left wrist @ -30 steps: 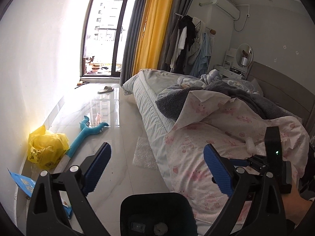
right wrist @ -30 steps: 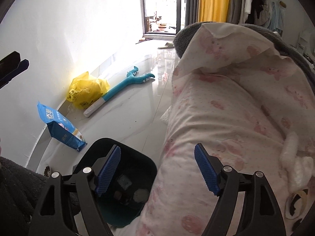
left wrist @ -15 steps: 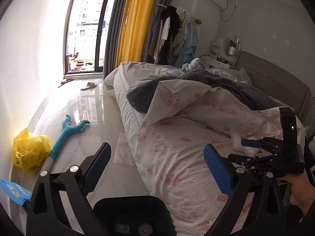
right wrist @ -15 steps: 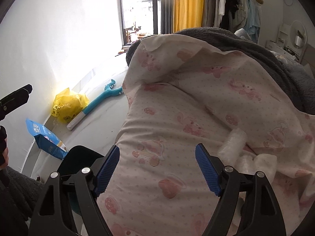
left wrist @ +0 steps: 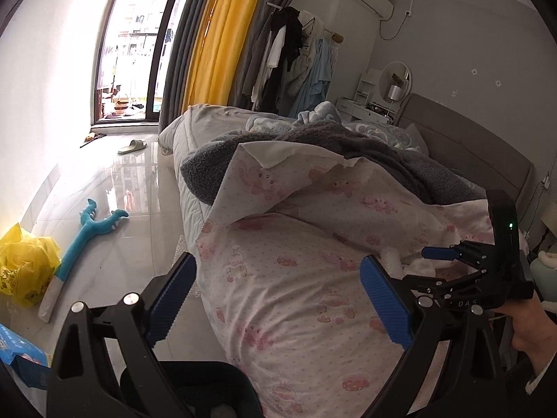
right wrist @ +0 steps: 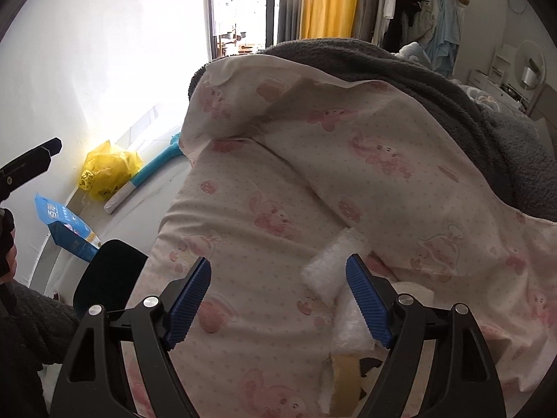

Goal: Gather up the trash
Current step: 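Move both tools back toward the bubble wrap on the bed, then close the right gripper on a clear bubble wrap roll on the duvet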

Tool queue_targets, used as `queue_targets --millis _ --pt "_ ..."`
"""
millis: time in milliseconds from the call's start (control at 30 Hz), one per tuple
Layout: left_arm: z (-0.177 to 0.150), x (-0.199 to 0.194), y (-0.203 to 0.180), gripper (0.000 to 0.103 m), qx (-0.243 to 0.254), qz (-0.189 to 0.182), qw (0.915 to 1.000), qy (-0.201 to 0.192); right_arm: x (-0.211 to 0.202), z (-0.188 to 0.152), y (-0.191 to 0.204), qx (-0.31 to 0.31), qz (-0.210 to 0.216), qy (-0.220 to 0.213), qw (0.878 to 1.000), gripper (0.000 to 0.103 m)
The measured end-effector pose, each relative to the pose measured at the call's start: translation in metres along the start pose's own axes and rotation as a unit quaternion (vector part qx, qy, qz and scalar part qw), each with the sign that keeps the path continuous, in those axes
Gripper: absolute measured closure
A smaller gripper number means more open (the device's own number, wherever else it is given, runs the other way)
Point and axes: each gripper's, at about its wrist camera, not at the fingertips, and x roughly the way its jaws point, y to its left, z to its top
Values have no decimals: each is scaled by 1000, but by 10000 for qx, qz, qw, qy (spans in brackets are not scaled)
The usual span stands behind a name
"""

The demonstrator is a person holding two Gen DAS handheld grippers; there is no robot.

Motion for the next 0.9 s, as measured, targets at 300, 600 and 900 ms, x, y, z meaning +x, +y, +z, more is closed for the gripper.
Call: queue_targets --millis 300,600,900 --pt "5 17 -40 6 488 -203 9986 -51 12 -18 -31 207 -88 299 9993 40" --pt "0 40 -74 6 964 -371 9946 71 24 -24 -49 345 17 462 9983 50" --pt "-4 63 -90 6 1046 -525 9928 266 34 -33 -64 495 128 623 9967 58"
